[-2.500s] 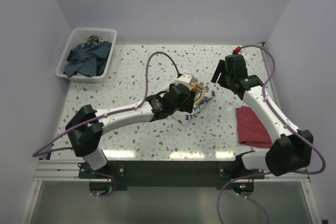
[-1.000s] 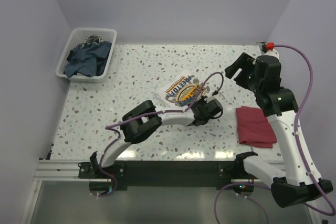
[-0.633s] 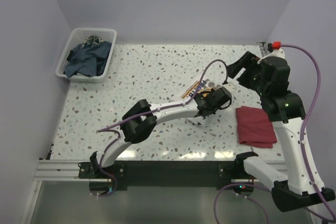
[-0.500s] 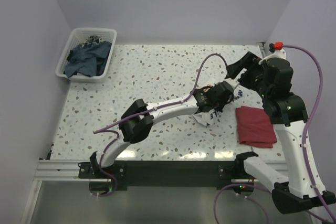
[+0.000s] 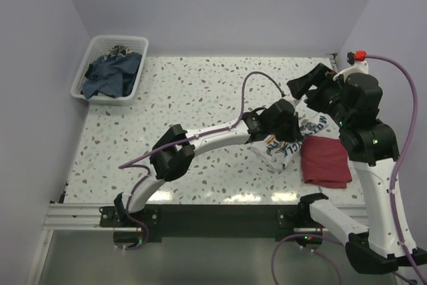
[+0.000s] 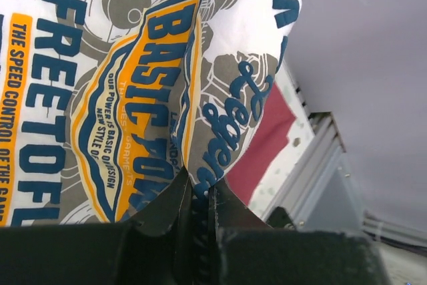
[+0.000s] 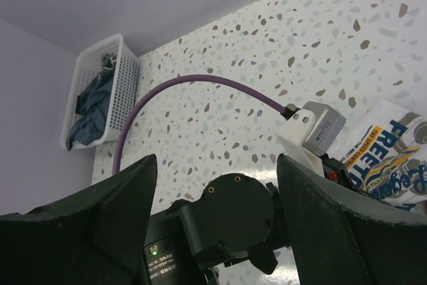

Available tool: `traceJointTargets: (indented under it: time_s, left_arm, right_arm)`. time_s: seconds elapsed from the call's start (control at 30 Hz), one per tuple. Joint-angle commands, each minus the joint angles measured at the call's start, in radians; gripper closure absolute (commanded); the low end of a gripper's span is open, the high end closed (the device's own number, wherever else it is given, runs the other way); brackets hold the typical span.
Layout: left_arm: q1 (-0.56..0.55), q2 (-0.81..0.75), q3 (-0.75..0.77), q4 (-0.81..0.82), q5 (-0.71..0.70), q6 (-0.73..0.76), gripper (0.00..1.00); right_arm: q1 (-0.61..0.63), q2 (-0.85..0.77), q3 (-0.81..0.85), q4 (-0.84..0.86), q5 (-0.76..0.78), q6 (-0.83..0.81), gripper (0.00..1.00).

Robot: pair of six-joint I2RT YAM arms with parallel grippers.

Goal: Fold and stack the tank tops
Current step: Neatly place the folded tank top to the corner

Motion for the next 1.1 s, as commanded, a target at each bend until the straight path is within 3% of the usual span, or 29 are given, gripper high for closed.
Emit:
traceJointTargets:
  time_s: [0.0, 0.23, 0.37, 0.67, 1.07]
  left_arm:
    - [-0.017, 0.007, 0.037, 0.153, 0.044, -0.140, 1.00]
    - [-0.031, 0.048, 0.091, 0.175, -0.024, -0.217, 1.00]
    - [-0.040, 0.105, 0.203, 0.165, -0.013, -0.217, 1.00]
    - [-0.042, 0.183, 0.304, 0.224, -0.005, -0.221, 1.00]
    - [-0.089, 0.200, 0.292, 0.329, -0.166, -0.353, 1.00]
  right_arm:
    - [0.000, -0.018, 0.043, -0.024, -0.037, 0.004, 0.24]
    - [0.000, -0.021, 0.059, -0.047, -0.041, -0.009, 0.24]
    - [0.000, -0.029, 0.062, -0.053, -0.037, -0.017, 0.24]
    - [0.000, -0.038, 0.100, -0.076, -0.060, -0.026, 0.24]
    - [0.000, -0.053, 0.105, -0.067, -0.109, 0.015, 0.24]
